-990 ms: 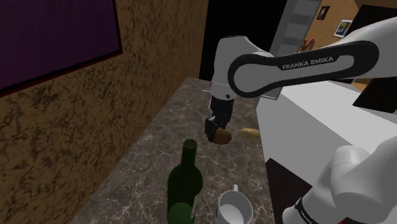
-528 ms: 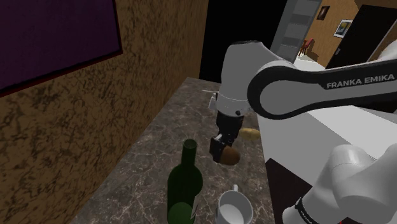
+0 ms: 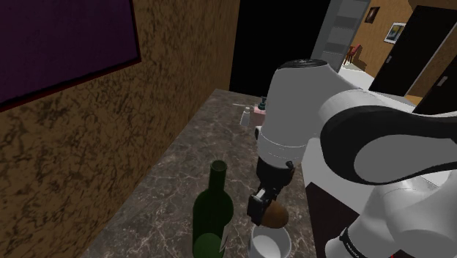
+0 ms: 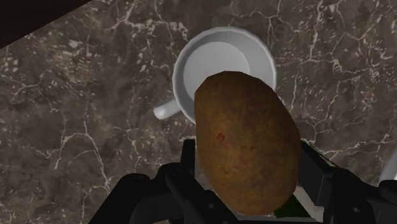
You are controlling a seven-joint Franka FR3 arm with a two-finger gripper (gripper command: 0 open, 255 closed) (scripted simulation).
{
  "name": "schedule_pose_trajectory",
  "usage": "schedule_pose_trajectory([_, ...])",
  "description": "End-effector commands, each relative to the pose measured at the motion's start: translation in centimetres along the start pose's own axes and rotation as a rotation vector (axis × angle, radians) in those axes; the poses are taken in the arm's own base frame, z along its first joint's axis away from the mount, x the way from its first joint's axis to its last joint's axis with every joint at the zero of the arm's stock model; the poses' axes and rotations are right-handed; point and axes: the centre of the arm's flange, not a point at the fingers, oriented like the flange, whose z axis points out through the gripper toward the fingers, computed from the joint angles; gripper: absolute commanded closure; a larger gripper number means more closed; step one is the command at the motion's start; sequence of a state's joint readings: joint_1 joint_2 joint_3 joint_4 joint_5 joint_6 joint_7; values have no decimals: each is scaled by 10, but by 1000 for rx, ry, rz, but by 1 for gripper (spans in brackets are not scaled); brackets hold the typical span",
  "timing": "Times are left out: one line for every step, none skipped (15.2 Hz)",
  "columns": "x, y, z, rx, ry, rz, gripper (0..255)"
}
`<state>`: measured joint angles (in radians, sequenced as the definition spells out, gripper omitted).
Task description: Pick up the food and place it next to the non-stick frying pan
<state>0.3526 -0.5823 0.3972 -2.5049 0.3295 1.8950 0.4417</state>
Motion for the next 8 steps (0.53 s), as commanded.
schedule_pose_trajectory([-21,-21,4,0,0,1,255])
schedule_pose_trajectory([-30,-31,5,0,0,1,255])
schedule_pose_trajectory([-39,-40,7,0,0,1,255])
schedule_pose_trajectory([-48,-50,8,0,0,1,255])
schedule_pose_trajectory([-57,-59,9,0,0,1,255])
schedule_pose_trajectory([-66,-69,11,0,0,1,255])
schedule_pose_trajectory([-75,-79,12,0,0,1,255])
schedule_pose_trajectory([-84,-88,13,0,0,1,255])
